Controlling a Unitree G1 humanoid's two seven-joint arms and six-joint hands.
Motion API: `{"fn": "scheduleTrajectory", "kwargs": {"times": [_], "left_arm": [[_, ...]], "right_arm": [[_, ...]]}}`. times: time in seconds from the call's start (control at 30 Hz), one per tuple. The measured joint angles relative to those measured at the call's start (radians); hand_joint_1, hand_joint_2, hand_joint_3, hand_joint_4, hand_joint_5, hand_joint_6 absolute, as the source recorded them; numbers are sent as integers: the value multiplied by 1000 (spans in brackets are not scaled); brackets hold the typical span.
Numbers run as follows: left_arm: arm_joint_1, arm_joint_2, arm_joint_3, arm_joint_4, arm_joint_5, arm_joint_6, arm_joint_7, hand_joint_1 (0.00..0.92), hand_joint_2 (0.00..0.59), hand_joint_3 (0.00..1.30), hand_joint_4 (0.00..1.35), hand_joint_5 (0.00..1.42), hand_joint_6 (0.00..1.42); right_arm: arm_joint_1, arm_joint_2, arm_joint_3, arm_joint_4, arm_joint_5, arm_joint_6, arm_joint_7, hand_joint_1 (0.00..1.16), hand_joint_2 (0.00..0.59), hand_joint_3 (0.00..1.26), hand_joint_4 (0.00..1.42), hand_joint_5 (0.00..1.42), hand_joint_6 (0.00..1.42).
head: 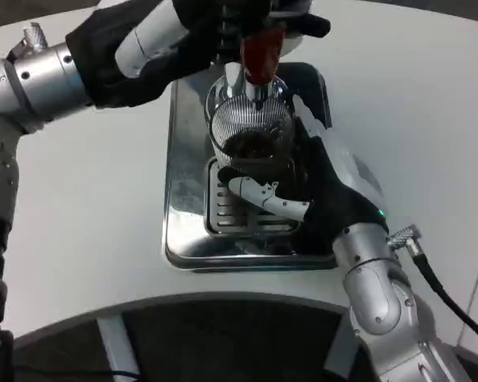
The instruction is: Grasp the cup under the faucet to collect the drink, then remove the cup.
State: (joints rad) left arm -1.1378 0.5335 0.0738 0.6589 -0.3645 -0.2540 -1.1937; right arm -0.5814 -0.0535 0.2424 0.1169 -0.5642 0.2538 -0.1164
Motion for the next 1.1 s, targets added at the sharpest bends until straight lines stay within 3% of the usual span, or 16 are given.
{"fn": "scheduleTrajectory", "kwargs": {"times": [0.23,0.4,0.8,1.1], "left_arm": [[43,32,41,-89,-21,77,0,0,15,88,17,119,8],[92,54,73,-146,-28,141,1,0,15,95,26,123,17],[240,127,133,-244,-58,204,34,0,15,98,29,124,22],[336,151,161,-296,-58,223,65,0,16,98,38,124,23]], "right_arm": [[0,2,2,-2,0,0,-3,573,210,23,0,0,0],[0,4,2,-5,0,0,-8,608,215,84,90,2,2],[26,14,12,-41,-3,0,-41,738,227,336,369,240,84],[43,25,20,-52,-30,0,-76,819,230,488,554,386,151]]}}
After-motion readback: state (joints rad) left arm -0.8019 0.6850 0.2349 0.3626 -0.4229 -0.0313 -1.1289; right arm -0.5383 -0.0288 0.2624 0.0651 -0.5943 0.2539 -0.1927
